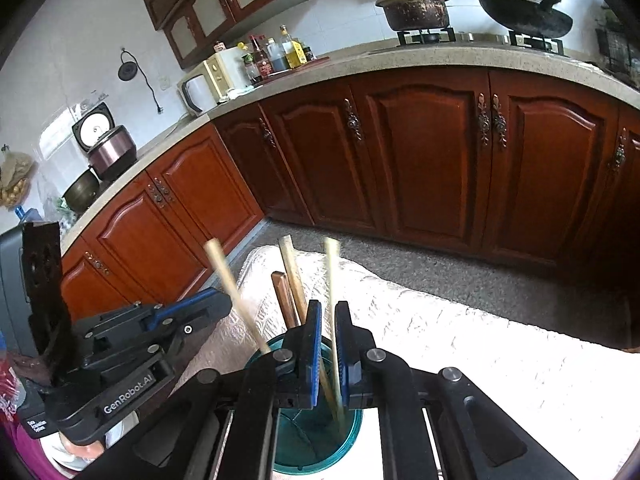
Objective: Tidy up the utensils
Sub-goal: 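Drop the chopsticks into the cup, opening the left tool while the right opens, then move the right tool down to the chopsticks lying beside the white spoon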
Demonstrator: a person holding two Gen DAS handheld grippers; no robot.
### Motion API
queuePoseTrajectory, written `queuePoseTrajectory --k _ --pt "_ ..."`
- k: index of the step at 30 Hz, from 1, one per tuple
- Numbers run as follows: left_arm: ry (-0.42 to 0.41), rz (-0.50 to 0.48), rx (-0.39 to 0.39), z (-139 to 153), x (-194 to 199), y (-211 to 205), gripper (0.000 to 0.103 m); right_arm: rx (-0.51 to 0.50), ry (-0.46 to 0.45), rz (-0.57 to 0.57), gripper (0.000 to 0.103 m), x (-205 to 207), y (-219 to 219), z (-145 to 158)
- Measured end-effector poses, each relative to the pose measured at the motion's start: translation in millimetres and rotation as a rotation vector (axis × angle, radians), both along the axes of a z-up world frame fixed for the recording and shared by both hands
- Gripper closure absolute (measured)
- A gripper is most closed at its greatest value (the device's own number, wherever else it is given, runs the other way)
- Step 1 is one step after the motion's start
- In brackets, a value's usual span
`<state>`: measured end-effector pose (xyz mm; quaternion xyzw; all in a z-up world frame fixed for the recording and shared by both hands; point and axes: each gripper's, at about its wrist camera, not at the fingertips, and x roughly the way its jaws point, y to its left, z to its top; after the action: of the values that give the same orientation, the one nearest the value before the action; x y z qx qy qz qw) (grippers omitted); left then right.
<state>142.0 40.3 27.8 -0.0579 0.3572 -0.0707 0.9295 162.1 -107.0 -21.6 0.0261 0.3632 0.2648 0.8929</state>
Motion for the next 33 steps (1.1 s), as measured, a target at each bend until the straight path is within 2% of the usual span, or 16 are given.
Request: queuePoseTrajectory --k 5,8,10,18,24,33 --pt "0.007 0.002 -0.011 -0.1 -2.3 1.3 0.092 0.003 0.018 -0.002 0.087 -0.8 -3.0 -4.6" --pt "0.005 0.002 -0.021 1.8 -5.6 1.2 0.073 0.011 0.027 -0.006 0.083 -6.6 -5.7 -6.4" --pt "0.000 0.001 -0.026 2.7 -11.1 0.0 0.055 0.018 0.038 -0.013 0.080 -12.3 -10.0 -9.2" --pt "-0.013 -0.010 -0.011 3.5 -29.2 -12.6 0.051 -0.007 0.054 -0.054 0.079 -36.8 -23.6 -19.7" --pt "-0.013 -0.009 0.003 1.5 -39.2 -17.8 0.039 -0.005 0.054 -0.072 0.079 -49.5 -29.7 -20.8" --pt "-0.027 -0.008 0.016 6.2 -56.2 -20.6 0.038 0.000 0.046 -0.090 0.075 -65.4 -38.9 -19.5"
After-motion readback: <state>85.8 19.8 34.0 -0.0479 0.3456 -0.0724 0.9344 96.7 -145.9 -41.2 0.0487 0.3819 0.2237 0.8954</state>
